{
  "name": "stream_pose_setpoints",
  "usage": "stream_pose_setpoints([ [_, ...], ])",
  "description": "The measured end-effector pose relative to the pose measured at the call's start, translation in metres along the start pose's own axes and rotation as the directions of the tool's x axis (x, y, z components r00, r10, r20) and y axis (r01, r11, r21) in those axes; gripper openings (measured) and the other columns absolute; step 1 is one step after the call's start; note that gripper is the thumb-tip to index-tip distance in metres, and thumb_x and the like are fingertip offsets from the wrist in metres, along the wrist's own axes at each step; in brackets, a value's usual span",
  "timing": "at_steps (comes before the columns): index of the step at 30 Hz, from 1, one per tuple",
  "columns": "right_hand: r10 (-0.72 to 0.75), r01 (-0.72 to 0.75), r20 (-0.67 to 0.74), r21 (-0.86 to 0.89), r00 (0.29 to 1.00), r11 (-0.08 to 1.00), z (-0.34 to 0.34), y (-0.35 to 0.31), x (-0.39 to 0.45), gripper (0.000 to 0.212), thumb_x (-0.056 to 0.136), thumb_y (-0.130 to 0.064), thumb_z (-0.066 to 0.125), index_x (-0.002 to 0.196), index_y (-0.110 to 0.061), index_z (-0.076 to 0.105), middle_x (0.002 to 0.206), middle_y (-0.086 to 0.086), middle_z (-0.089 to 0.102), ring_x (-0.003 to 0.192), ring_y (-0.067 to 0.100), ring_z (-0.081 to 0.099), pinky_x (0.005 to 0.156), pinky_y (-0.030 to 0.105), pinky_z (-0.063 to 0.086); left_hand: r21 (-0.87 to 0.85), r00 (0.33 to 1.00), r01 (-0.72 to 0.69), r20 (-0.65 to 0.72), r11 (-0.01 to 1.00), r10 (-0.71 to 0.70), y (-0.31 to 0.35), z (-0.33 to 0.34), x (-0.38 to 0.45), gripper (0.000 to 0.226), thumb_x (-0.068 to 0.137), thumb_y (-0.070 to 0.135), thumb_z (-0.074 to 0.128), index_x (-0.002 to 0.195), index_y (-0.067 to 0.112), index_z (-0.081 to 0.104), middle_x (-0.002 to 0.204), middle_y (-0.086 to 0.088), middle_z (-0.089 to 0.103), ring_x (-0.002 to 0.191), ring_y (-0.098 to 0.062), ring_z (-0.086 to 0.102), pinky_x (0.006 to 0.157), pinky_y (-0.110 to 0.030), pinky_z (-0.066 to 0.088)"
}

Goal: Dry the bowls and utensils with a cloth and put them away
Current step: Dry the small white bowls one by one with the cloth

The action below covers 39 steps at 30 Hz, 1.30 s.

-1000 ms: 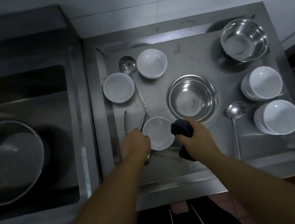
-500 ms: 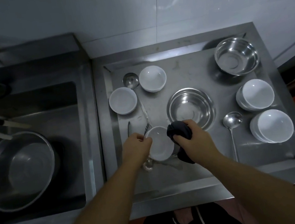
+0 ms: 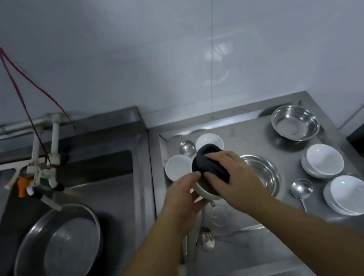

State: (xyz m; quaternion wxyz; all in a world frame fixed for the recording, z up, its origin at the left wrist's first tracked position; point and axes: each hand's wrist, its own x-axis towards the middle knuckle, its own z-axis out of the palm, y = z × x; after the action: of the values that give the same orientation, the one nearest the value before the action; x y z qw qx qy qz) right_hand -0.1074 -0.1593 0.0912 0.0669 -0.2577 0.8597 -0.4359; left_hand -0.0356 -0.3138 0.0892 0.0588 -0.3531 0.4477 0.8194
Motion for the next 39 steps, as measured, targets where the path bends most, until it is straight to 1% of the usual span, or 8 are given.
stream_pose_setpoints([
  [6,-0.029,0.030,-0.016,0.115,0.999,0.993,-0.018,-0.037,0.006,0.042,0.093,-0.029,0.060,0.131,-0.047,0.059,0.120,-0.034,0.059,0.111,-0.003,0.060,0.089,0.009,0.046,-0.024,0.982,-0.055,0.180,0.998,0.058,0.037,0.009,-0.024,0.056,0.102,0.043,0.064,0.144,0.007,0.060,0.137,-0.024,0.068,0.129,-0.038,0.065,0.115,-0.050,0.049],
  [15,-0.258,0.250,0.092,0.093,0.962,0.964,-0.043,-0.069,0.017,0.045,0.094,-0.016,0.069,0.138,-0.027,0.069,0.138,-0.019,0.064,0.126,0.005,0.060,0.106,0.021,0.047,-0.147,0.937,-0.063,0.331,0.987,0.109,0.041,0.014,-0.041,0.074,0.101,0.068,0.039,0.155,0.019,0.048,0.149,-0.022,0.060,0.140,-0.039,0.057,0.121,-0.063,0.038],
  [20,-0.310,0.336,0.210,-0.101,0.927,0.936,-0.049,-0.083,0.028,0.042,0.102,-0.019,0.065,0.143,-0.030,0.065,0.145,-0.016,0.061,0.128,0.003,0.054,0.105,0.003,0.032,-0.174,0.940,-0.125,0.295,0.977,0.172,0.045,0.018,-0.046,0.068,0.102,0.066,0.047,0.152,0.019,0.053,0.147,-0.019,0.063,0.137,-0.037,0.060,0.117,-0.064,0.042],
  [25,-0.220,0.302,0.320,-0.236,0.921,0.924,-0.048,-0.095,0.037,0.034,0.106,-0.024,0.055,0.138,-0.030,0.067,0.138,-0.011,0.066,0.117,0.010,0.060,0.094,0.021,0.045,-0.098,0.956,-0.209,0.189,0.973,0.224,0.055,0.016,-0.051,0.070,0.091,0.065,0.064,0.144,0.020,0.060,0.138,-0.019,0.068,0.127,-0.039,0.067,0.104,-0.065,0.054],
  [29,0.008,0.114,0.399,-0.281,0.917,0.953,-0.055,-0.111,0.042,0.027,0.103,-0.026,0.049,0.113,-0.028,0.073,0.089,-0.010,0.074,0.082,0.009,0.068,0.074,0.027,0.052,0.047,0.943,-0.302,0.164,0.952,0.291,0.065,0.014,-0.054,0.082,0.080,0.061,0.071,0.147,0.018,0.052,0.136,-0.022,0.066,0.121,-0.042,0.068,0.085,-0.052,0.063],
  [34,0.219,-0.203,0.476,-0.085,0.852,0.975,-0.066,-0.122,0.049,0.026,0.100,-0.028,0.053,0.106,-0.020,0.078,0.099,0.009,0.079,0.087,0.026,0.073,0.090,0.047,0.059,0.182,0.898,-0.407,0.260,0.895,0.355,0.073,0.007,-0.055,0.076,0.079,0.056,0.072,0.147,0.029,0.052,0.136,-0.016,0.065,0.119,-0.039,0.069,0.095,-0.058,0.061],
  [36,0.281,-0.415,0.540,0.143,0.794,0.898,-0.071,-0.123,0.045,0.025,0.100,-0.026,0.057,0.107,-0.014,0.078,0.103,0.016,0.078,0.085,0.028,0.070,0.092,0.049,0.059,0.201,0.883,-0.429,0.300,0.881,0.361,0.071,0.003,-0.054,0.079,0.076,0.057,0.075,0.147,0.031,0.052,0.139,-0.016,0.063,0.121,-0.041,0.068,0.098,-0.065,0.058],
  [39,0.259,-0.662,0.667,0.464,0.698,0.588,-0.075,-0.123,0.032,0.023,0.099,-0.024,0.066,0.103,-0.006,0.079,0.103,0.024,0.075,0.087,0.029,0.073,0.093,0.049,0.061,0.159,0.848,-0.460,0.370,0.874,0.379,0.069,-0.002,-0.057,0.093,0.074,0.065,0.083,0.151,0.027,0.049,0.142,-0.023,0.059,0.125,-0.047,0.063,0.099,-0.070,0.054],
])
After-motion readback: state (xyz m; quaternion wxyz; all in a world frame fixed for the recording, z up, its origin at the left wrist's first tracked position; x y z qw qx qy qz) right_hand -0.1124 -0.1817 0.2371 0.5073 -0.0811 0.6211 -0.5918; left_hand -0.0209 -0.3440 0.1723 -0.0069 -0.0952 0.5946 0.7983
